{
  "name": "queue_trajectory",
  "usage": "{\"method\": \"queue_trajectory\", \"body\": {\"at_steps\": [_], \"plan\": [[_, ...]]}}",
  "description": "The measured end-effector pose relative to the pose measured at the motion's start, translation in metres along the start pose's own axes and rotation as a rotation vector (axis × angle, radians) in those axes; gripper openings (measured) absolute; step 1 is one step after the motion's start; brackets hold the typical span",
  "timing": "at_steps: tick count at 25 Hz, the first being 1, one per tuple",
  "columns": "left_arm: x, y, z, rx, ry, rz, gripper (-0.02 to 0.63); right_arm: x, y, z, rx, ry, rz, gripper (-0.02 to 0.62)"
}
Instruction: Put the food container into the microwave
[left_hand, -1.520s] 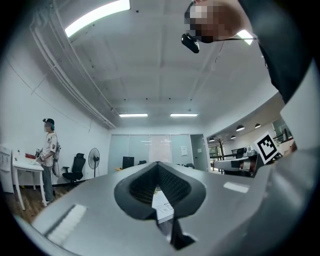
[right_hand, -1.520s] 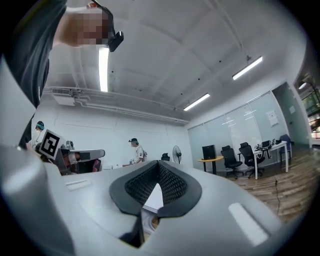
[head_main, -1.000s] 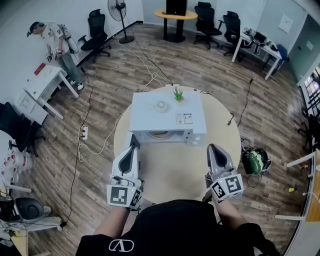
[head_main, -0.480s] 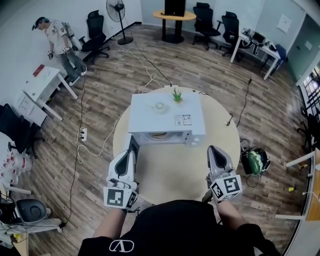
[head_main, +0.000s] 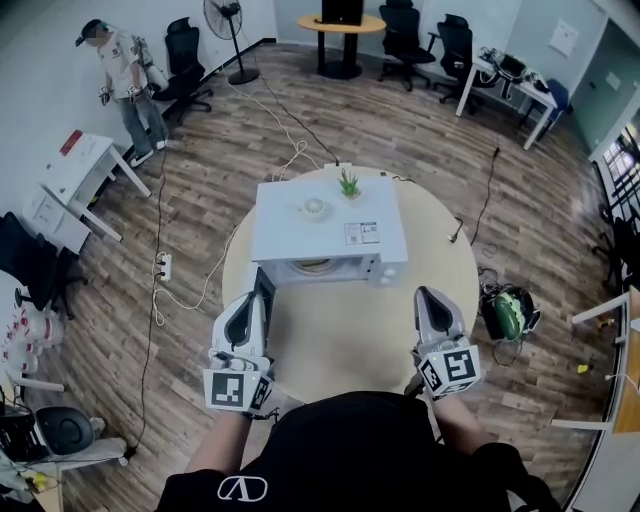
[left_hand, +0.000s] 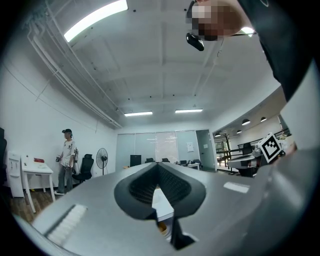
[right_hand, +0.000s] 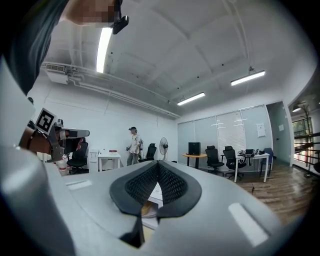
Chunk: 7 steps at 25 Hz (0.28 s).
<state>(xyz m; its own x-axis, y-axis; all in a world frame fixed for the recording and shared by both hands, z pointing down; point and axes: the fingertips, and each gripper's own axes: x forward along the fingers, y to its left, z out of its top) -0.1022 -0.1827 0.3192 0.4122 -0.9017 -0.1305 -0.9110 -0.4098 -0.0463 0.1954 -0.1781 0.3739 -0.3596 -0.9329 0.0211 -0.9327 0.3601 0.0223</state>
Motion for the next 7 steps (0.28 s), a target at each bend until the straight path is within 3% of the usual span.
{"method": "queue_trajectory", "body": {"at_steps": [7], "plan": [[0.0027, -0.0061, -0.0002, 0.002, 0.002, -0.01, 0.0, -0.0053, -0.005, -0.0021, -0.009, 0.004, -0.014, 0.008]]}}
